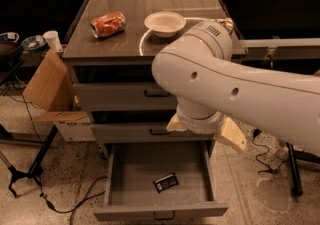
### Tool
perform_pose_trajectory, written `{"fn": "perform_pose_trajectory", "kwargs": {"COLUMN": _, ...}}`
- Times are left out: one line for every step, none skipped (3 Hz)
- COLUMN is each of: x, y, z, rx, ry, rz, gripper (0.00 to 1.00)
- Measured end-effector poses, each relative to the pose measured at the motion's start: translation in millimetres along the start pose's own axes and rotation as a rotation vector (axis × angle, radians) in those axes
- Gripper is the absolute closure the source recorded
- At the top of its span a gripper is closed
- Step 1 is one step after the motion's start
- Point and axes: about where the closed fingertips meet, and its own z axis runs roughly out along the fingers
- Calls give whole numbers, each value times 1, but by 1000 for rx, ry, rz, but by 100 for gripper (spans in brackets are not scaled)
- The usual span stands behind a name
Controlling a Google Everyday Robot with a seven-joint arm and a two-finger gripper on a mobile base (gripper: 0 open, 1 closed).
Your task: Pick rxbar chocolate from bottom drawer and place on counter
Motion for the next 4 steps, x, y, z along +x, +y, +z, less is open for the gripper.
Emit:
{"fn": "perform_pose_trajectory", "kwargs": {"x": 0, "y": -13, "z": -2, "rx": 7, "ry": 82, "rz": -73, "gripper": 0}}
{"fn": "perform_pose_trajectory", "kwargs": {"x": 9, "y": -50, "z": 12, "rx": 10, "ry": 193, "rz": -231, "gripper": 0}}
{"fn": "perform_pose_trajectory", "kwargs": {"x": 24, "y": -91, "z": 48, "rx": 19, "ry": 262, "rz": -421, "gripper": 0}}
{"fn": "perform_pose_trajectory", "kwargs": {"x": 40, "y": -125, "z": 92, "rx": -4, "ry": 250, "rz": -579, "gripper": 0}}
